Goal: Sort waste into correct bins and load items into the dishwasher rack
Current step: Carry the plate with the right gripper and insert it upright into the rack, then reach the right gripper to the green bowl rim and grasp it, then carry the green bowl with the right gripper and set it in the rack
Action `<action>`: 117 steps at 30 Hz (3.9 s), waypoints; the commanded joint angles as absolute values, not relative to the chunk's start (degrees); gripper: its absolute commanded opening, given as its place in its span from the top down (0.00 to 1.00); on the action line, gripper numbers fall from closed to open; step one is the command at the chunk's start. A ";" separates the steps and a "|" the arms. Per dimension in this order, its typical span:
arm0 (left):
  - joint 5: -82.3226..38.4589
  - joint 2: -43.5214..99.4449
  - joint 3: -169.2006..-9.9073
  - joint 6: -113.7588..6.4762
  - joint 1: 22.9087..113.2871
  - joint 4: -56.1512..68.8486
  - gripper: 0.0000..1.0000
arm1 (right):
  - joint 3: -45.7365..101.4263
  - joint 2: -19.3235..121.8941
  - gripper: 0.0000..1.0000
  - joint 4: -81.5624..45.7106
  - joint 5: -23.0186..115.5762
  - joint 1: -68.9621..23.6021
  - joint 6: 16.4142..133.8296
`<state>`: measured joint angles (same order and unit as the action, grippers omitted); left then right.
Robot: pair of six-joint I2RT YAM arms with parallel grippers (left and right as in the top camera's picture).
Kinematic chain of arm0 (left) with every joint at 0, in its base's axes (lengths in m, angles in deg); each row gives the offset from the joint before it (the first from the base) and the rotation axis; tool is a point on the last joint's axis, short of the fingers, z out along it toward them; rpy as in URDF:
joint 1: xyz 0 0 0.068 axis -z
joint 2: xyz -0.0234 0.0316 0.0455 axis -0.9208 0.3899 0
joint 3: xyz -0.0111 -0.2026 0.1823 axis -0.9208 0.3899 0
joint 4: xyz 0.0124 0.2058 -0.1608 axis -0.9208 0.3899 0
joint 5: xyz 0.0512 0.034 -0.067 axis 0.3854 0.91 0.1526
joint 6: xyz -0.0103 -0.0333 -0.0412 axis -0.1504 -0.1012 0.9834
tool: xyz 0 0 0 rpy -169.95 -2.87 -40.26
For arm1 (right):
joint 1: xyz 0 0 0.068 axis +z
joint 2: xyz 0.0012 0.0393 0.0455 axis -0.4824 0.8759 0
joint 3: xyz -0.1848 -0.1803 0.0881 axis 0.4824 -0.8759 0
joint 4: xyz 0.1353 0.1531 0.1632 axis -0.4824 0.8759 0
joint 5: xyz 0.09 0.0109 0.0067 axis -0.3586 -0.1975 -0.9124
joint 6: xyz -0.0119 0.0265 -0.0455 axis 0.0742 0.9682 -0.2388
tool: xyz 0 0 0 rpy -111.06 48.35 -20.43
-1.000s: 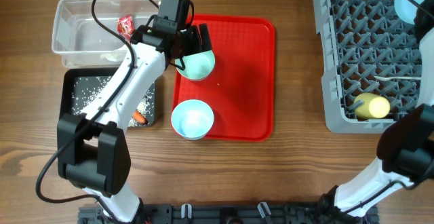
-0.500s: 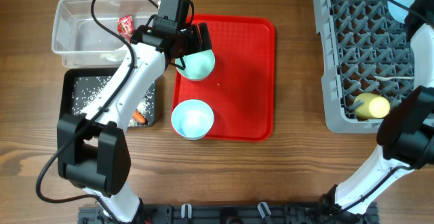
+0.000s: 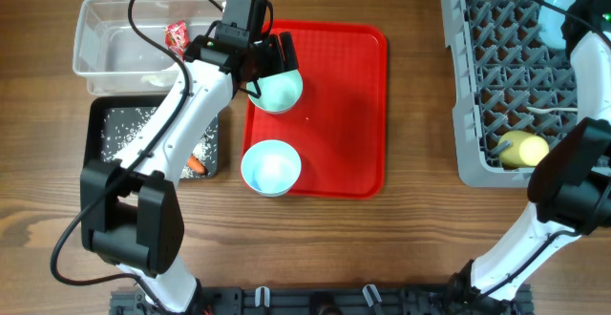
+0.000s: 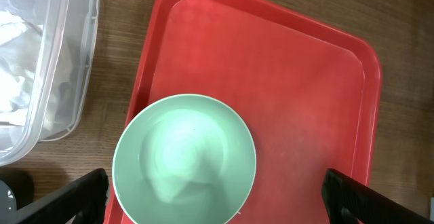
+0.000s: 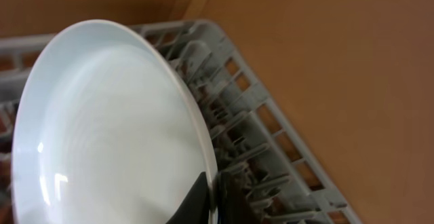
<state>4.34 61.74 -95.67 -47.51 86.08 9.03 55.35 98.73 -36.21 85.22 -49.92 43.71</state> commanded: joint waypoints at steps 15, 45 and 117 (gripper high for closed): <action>5.37 60.47 -95.61 -47.34 86.27 8.79 0.00 | 55.53 89.55 0.00 -31.25 70.62 -49.20 63.38; 11.62 40.10 -95.63 -47.60 74.47 20.63 0.00 | 55.53 103.93 0.31 -12.32 29.31 -10.95 85.85; 11.57 40.10 -95.61 -47.60 72.50 28.59 0.00 | 55.53 102.83 0.95 -50.00 122.64 -29.51 13.99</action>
<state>10.61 39.97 -95.46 -47.53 72.87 28.72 55.48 100.45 -49.52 116.19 -29.75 25.55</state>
